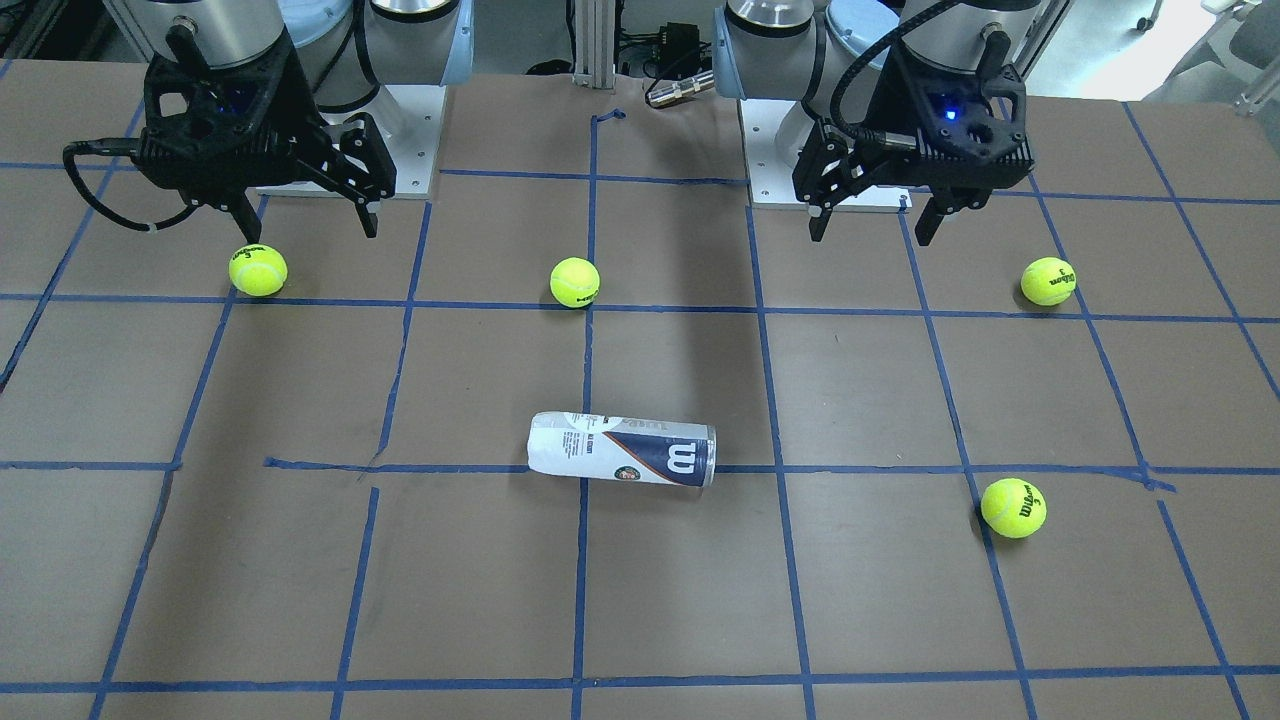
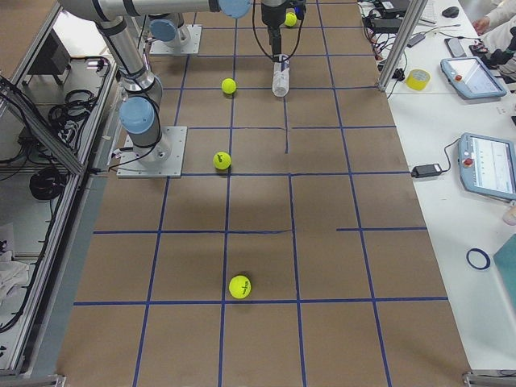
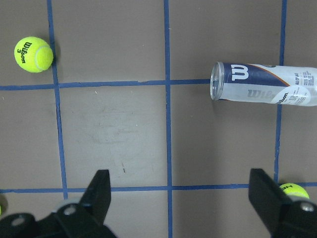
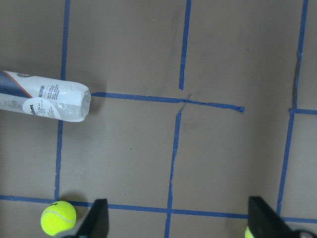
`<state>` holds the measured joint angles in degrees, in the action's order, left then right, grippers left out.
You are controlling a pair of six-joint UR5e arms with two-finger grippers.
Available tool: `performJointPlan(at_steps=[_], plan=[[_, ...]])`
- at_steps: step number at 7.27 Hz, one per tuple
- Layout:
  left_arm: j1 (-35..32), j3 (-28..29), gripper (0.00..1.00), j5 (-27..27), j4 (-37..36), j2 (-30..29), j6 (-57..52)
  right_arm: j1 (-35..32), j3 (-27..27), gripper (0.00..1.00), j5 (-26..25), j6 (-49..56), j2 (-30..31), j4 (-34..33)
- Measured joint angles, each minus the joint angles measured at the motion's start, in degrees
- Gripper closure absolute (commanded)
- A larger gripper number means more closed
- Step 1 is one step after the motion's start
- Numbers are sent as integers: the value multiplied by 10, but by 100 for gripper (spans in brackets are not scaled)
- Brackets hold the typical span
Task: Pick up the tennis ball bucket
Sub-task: 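Move the left gripper toward the open end of the lying can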
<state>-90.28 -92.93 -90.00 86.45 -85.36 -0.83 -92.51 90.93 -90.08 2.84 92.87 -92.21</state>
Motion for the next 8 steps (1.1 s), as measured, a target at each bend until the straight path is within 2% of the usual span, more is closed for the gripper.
performJointPlan(at_steps=[2,3,5,8], plan=[[3,-19,0,11,-1,-22,-23,-1,0,0,1,0,-1,-2],[4,-31,0,35,-15,-40,-30,-1,0,0,1,0,-1,-2],[4,-47,0,73,-86,-99,-39,-1,0,0,1,0,-2,-2],[2,-56,0,148,-121,-189,-52,-1,1,0,2,-1,-2,-2]])
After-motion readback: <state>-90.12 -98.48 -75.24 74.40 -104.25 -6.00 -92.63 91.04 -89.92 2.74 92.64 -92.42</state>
